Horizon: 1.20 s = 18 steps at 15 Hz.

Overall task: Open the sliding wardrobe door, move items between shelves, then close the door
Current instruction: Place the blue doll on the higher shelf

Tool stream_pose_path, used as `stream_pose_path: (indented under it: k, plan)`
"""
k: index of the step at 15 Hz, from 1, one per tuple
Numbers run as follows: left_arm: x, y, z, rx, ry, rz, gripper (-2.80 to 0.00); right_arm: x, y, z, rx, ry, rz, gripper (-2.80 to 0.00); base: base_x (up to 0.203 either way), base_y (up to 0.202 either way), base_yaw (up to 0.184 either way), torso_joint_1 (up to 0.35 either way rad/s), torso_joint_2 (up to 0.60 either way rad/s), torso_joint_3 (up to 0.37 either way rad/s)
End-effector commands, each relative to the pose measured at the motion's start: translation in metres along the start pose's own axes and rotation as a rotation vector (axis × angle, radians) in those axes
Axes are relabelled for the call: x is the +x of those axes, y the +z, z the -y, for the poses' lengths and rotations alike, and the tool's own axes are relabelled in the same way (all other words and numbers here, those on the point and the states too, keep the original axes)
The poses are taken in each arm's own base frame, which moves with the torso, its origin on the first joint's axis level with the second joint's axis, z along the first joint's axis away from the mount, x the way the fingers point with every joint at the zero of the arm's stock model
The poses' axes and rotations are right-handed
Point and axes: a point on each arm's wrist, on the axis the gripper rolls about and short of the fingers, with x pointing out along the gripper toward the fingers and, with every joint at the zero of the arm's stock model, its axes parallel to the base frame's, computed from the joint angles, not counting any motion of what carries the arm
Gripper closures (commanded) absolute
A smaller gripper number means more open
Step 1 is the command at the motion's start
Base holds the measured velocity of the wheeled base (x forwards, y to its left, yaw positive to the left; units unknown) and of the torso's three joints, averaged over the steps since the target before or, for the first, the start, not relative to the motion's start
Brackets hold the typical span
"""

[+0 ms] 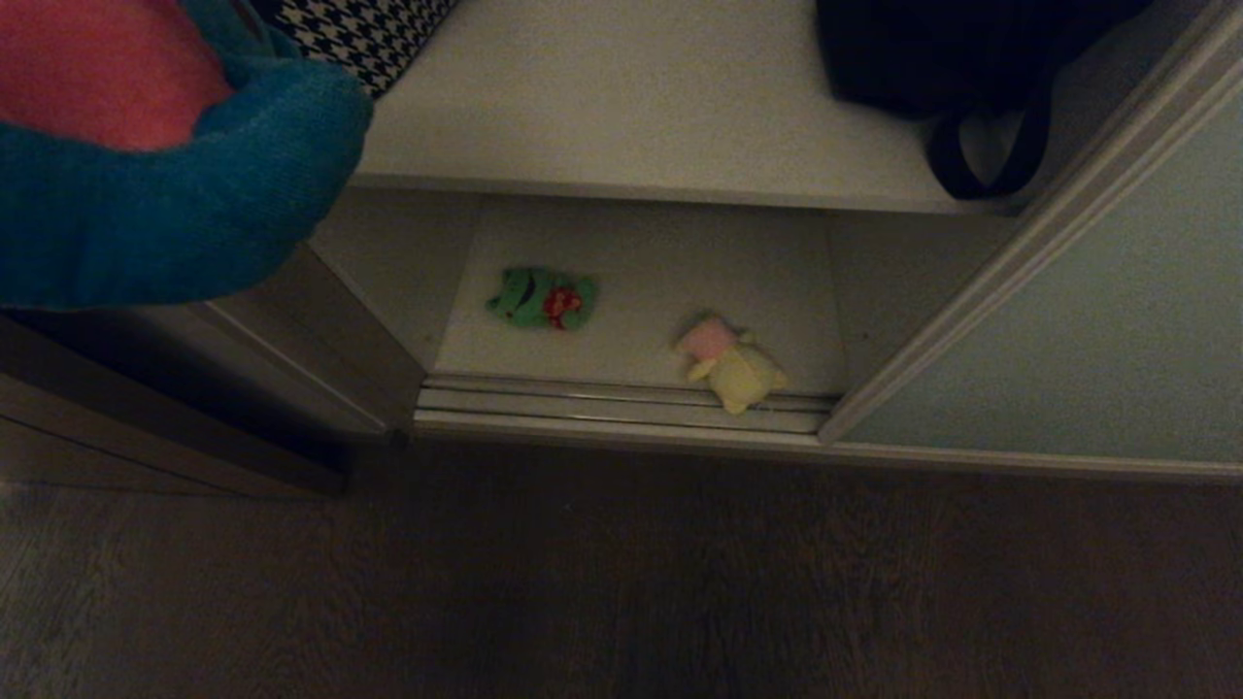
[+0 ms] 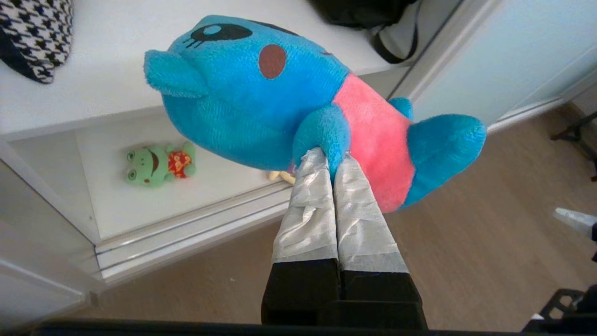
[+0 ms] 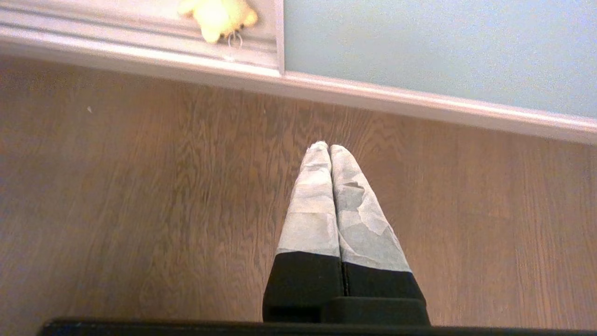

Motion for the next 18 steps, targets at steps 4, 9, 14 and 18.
stream_pose_path:
  k: [4, 9, 14, 18]
  plan:
    - [0.005, -0.005, -0.001, -0.004, -0.002, -0.021, 0.00, 0.000, 0.000, 0.000, -0.001, 0.001, 0.001, 0.00, 0.000, 0.000, 0.000, 0.001, 0.00, 0.203]
    - [0.005, -0.011, -0.001, -0.005, -0.006, -0.034, 0.00, 0.000, 0.000, 0.000, -0.001, 0.001, 0.001, 0.00, 0.000, 0.000, 0.000, 0.002, 0.00, 0.069]
    - [0.009, -0.016, -0.001, -0.008, -0.009, -0.068, 0.00, 0.000, 0.000, 0.000, -0.001, 0.001, 0.000, 0.00, 0.000, 0.000, 0.000, 0.000, 0.00, 0.000]
    - [0.011, -0.019, -0.002, -0.003, -0.010, -0.081, 0.00, 0.000, 0.000, 0.000, -0.001, 0.001, 0.001, 0.00, 0.075, 0.000, -0.001, 0.001, 0.00, 0.006]
